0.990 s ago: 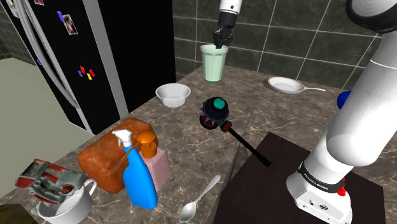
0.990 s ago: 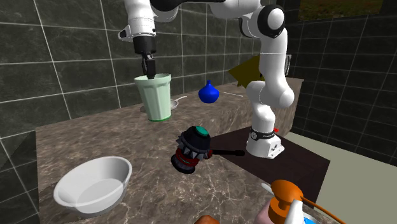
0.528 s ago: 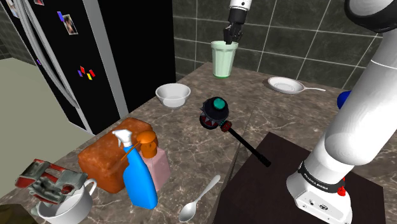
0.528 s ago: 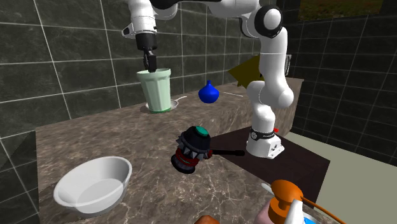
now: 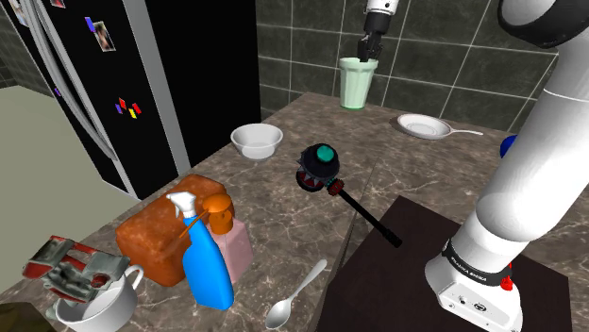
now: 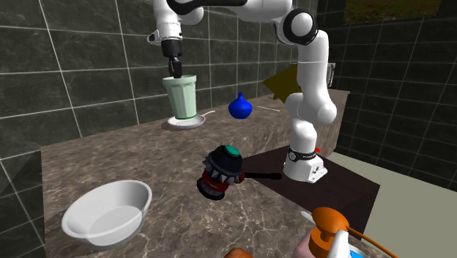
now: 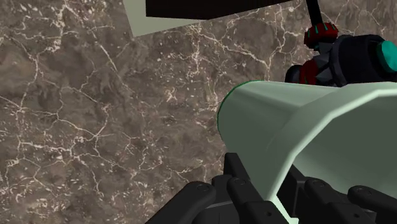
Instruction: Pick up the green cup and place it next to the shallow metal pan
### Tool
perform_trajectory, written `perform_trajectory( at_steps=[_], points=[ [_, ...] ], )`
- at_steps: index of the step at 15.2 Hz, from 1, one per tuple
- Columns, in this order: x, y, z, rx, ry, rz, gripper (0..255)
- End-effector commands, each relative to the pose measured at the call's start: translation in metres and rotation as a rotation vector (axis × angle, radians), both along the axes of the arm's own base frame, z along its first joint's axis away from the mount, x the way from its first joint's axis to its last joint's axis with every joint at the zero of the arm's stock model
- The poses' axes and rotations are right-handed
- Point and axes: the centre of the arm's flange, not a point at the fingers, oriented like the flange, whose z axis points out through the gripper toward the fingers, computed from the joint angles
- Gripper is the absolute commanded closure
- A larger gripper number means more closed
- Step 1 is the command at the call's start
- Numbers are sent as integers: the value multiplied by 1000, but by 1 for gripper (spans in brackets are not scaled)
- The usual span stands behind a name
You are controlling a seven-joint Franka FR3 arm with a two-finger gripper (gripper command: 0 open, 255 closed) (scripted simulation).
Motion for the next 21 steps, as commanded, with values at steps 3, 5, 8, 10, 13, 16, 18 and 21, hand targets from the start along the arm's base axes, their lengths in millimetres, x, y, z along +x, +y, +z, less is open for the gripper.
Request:
perform_trajectory(
  at_steps=[3, 5, 8, 10, 13, 16, 18, 21],
  points=[
    [-20, -50, 0, 0, -1, 2, 255],
    [-29, -75, 0, 0, -1, 2, 255],
    [-43, -112, 0, 0, -1, 2, 255],
    [-52, -137, 0, 0, -1, 2, 255],
    [-66, -174, 0, 0, -1, 2, 255],
    [-79, -211, 1, 0, -1, 2, 255],
    [-90, -241, 1, 0, -1, 2, 255],
    [-90, -241, -15, 0, -1, 2, 255]
  ],
)
